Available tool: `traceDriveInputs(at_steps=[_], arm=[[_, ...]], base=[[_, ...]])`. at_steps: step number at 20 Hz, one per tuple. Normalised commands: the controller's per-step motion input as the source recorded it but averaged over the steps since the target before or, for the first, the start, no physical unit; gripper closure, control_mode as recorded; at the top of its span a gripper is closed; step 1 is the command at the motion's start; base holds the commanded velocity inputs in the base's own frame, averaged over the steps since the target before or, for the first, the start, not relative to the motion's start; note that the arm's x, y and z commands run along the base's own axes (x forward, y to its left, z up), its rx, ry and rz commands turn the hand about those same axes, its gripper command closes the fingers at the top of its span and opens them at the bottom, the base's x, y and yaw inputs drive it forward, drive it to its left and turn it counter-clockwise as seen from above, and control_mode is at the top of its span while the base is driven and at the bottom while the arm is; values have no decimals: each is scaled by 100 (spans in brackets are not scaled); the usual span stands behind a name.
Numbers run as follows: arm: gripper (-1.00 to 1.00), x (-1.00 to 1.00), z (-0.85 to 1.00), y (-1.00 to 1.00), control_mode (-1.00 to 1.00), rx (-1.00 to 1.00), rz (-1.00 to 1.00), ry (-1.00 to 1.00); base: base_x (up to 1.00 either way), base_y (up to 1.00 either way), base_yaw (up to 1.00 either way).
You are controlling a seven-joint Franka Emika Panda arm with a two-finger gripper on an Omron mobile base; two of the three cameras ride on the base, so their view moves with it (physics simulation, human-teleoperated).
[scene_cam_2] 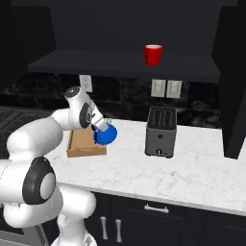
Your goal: Pick the kettle from the counter and place it on the tray. Then pick the mug from the cabinet and place it on the tray. Then close the cabinet doors.
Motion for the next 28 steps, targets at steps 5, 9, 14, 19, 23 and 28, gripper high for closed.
traceDriveInputs(at_steps=[5,9,14,19,23,28], arm=[[100,14,1,56,-100,3,1,-2],[100,36,-12,59,-100,0,3,-2],[100,37,-2,54,-100,1,2,-1],[100,19,-4,46,-100,0,0,0],[100,14,-27,21,-100,0,0,0],[100,38,-28,5,-100,2,0,-2]], base=[[0,0,0],[0,0,0],[0,0,0],[0,0,0],[0,0,0],[0,0,0]])
